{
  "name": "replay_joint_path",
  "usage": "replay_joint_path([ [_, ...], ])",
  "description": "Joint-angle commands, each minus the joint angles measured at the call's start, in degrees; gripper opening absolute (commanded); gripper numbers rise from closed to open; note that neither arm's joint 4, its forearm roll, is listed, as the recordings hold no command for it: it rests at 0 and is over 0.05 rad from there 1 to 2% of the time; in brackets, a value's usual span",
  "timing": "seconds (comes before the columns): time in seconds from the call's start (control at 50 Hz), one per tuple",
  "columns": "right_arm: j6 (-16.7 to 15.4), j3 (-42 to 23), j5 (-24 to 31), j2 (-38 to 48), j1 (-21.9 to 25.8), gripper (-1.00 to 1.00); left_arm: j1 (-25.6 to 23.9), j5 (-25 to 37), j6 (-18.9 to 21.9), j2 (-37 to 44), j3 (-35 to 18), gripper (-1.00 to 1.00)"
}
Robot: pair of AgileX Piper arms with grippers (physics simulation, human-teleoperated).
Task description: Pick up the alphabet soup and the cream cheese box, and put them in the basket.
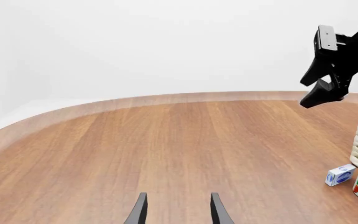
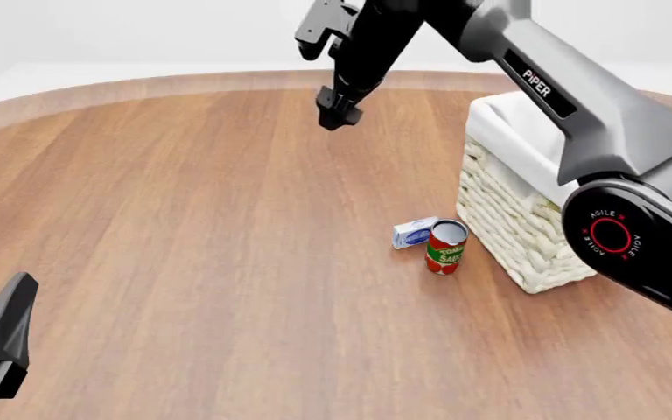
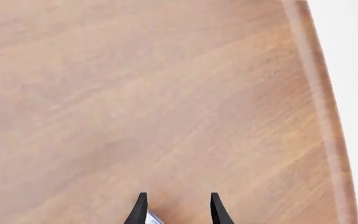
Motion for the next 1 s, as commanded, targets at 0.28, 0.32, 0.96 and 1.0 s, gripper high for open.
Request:
replay_joint_path([
  [0.28, -9.2, 5.1, 0.0, -1.8, 0.5, 1.00, 0.0, 0.0, 0.0, -0.1, 0.0, 1.00],
  [0.32, -9.8, 5.4, 0.0, -2.0, 0.5, 1.00, 0.0, 0.0, 0.0, -0.1, 0.0, 1.00],
  [0.96, -16.7, 10.7, 0.0, -3.2, 0.3, 1.00, 0.0, 0.0, 0.0, -0.1, 0.0, 1.00],
  [1.0, -17.2, 11.3, 0.0, -3.4, 0.3, 1.00, 0.0, 0.0, 0.0, -0.1, 0.0, 1.00],
])
